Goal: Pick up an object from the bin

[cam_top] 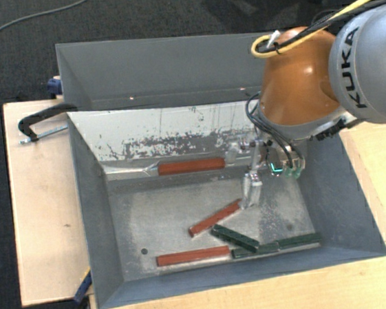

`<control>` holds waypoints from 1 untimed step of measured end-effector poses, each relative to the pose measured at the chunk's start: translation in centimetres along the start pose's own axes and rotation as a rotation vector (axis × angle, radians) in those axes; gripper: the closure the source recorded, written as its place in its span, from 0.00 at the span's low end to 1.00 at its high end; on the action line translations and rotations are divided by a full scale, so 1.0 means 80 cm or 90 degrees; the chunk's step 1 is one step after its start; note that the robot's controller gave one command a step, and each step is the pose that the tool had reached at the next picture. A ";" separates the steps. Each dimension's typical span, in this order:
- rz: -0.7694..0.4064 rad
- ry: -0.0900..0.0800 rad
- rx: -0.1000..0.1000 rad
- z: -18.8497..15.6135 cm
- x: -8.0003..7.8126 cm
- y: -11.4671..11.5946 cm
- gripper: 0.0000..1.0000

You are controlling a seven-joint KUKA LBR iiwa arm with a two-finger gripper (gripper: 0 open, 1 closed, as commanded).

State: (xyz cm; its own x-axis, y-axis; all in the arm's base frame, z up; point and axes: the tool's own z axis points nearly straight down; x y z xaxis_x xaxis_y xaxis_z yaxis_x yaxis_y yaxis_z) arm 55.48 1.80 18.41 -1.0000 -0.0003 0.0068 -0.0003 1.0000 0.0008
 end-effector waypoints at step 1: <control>-0.173 -0.008 0.001 0.016 -0.031 0.011 0.00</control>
Offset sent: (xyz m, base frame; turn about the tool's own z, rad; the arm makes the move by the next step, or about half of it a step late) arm 0.0234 0.0077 -0.0141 -0.2712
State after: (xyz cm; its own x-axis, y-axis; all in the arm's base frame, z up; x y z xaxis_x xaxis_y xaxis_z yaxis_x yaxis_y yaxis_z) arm 57.96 2.69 17.07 -0.9633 -0.2685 -0.0063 -0.2685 0.9633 -0.0001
